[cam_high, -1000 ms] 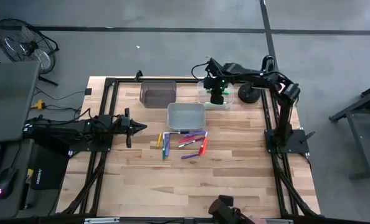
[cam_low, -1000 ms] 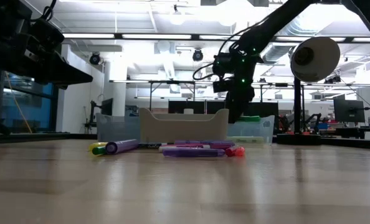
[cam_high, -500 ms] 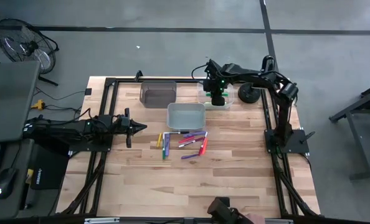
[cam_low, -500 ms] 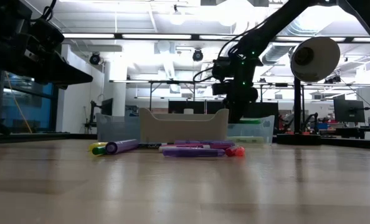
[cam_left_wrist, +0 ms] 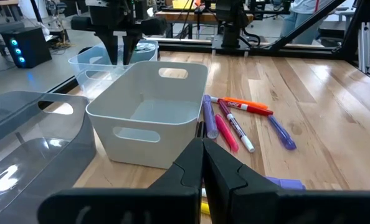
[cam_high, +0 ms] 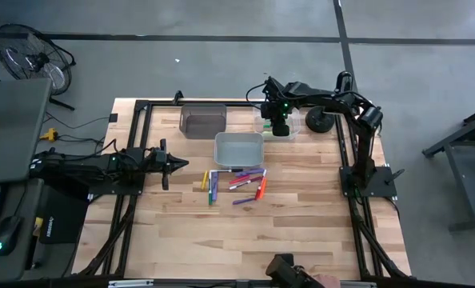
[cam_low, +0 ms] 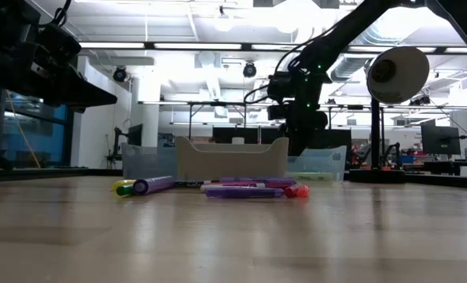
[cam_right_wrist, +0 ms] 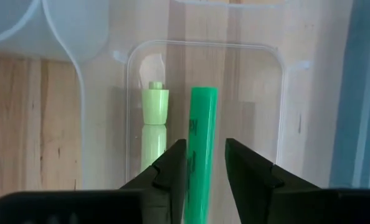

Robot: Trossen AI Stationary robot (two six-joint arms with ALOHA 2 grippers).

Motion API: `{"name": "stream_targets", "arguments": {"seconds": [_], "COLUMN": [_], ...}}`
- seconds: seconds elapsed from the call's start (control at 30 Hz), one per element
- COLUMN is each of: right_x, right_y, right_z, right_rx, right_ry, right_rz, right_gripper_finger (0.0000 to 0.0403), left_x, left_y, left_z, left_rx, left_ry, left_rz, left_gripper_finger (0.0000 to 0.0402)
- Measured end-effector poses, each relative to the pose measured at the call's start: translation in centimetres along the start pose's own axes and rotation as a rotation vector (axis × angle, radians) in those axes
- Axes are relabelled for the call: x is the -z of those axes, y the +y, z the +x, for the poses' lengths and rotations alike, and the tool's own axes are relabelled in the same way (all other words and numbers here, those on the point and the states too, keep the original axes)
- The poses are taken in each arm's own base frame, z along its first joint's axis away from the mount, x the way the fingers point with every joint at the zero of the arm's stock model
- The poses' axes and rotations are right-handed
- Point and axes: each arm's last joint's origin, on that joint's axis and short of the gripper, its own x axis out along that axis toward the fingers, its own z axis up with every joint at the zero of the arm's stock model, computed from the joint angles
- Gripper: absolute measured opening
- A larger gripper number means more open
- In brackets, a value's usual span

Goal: Pick & Place Markers
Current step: Put the green highlighter into the transparent bin, then put the right purple highlighter into the transparent bin

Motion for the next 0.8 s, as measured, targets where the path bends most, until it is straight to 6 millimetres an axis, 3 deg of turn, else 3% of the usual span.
{"name": "stream_targets", "arguments": {"seconds": [0.4, 0.8], "right_x": [-0.2, -1.3], "right_y": [0.2, 2.1], "right_z": [0.1, 0.3], "right_rx": [0.054, 0.174], "right_ry": [0.053, 0.185], "right_rz": [0.006, -0.025], "right_gripper_finger": [0.0110, 0.0110], "left_x": [0.0, 0.0], "left_y": [0.0, 0.0], "left_z": [0.0, 0.0], "left_rx": [-0.001, 0.000], "left_ry": [0.000, 0.001], "left_rz": [0.000, 0.000], "left_gripper_finger": [0.0001, 0.0001]}}
